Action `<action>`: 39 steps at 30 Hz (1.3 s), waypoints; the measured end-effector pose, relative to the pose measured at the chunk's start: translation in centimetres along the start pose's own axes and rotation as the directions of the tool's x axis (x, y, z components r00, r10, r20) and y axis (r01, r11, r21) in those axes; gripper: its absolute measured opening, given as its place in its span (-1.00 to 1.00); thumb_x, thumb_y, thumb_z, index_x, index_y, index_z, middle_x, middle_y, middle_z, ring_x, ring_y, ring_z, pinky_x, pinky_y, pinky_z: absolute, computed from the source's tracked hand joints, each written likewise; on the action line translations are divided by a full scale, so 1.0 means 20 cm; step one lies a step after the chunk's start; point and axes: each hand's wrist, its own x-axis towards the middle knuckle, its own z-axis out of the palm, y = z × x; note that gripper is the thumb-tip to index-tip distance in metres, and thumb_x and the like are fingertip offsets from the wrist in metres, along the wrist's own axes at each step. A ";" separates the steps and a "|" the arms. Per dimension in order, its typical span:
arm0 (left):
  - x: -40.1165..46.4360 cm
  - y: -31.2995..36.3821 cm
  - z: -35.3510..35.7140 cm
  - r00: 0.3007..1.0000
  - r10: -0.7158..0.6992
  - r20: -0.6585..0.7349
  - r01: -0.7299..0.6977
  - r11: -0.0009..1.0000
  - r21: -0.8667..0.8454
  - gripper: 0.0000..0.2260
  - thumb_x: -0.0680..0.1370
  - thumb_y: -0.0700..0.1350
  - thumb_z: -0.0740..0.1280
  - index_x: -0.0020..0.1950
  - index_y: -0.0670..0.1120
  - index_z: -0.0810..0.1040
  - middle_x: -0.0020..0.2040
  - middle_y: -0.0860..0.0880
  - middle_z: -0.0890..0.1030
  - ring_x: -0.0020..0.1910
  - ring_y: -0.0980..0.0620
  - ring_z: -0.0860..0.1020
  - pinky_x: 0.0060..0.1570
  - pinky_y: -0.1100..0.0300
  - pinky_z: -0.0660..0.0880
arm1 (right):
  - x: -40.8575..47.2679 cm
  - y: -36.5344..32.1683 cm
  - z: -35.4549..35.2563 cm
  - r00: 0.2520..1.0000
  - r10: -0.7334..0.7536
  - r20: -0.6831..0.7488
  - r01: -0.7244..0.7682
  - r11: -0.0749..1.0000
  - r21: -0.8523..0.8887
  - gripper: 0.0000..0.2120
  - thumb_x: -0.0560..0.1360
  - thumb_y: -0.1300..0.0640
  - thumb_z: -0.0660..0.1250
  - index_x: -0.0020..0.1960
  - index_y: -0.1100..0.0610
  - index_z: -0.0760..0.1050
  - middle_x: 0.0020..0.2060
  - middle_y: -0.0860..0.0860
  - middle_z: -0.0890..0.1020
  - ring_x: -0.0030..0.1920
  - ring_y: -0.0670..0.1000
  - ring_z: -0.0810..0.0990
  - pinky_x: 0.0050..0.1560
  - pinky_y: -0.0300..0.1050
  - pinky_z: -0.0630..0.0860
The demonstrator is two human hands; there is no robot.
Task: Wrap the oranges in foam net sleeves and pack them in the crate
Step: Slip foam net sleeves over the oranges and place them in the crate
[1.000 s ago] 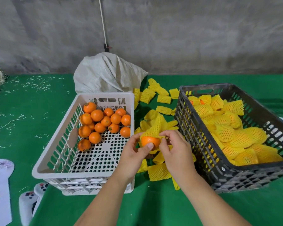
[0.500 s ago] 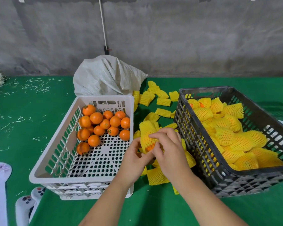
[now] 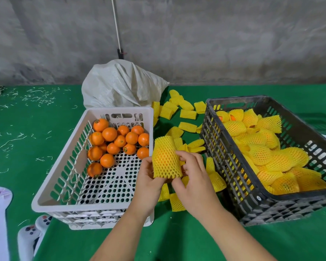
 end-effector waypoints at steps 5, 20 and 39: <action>-0.01 -0.01 -0.01 0.997 0.067 0.039 -0.069 0.997 0.033 -0.46 0.41 -0.40 0.47 0.34 -0.11 0.45 0.15 -0.07 0.68 0.13 -0.07 0.66 0.05 0.10 0.64 | 0.02 -0.02 0.03 0.904 0.373 0.209 -0.425 0.732 0.533 -0.05 0.25 -0.53 0.40 0.52 -0.36 0.08 0.42 -0.21 0.41 0.33 -0.17 0.49 0.28 -0.02 0.53; 0.02 -0.04 0.00 0.996 0.035 0.081 -0.041 0.997 0.072 -0.68 0.63 -0.14 0.42 0.36 0.06 0.53 -0.03 -0.03 0.57 -0.15 0.04 0.52 -0.16 0.17 0.56 | 0.51 0.39 -0.54 0.640 0.758 -0.124 -0.372 0.447 0.813 0.15 0.51 0.08 0.50 0.55 -0.31 -0.43 0.33 -0.04 0.47 0.26 0.01 0.56 0.40 0.10 0.36; 0.09 -0.02 -0.02 0.990 -0.143 -0.017 0.133 0.956 -0.261 -0.71 0.61 -0.19 0.33 0.33 -0.18 0.54 -0.11 -0.04 0.56 -0.25 0.07 0.51 -0.18 0.21 0.52 | 0.43 0.53 0.38 0.747 0.551 0.372 -0.367 0.808 -0.460 -0.55 0.59 -0.14 0.32 0.41 0.04 0.49 0.37 0.11 0.52 0.40 0.23 0.40 0.36 0.06 0.42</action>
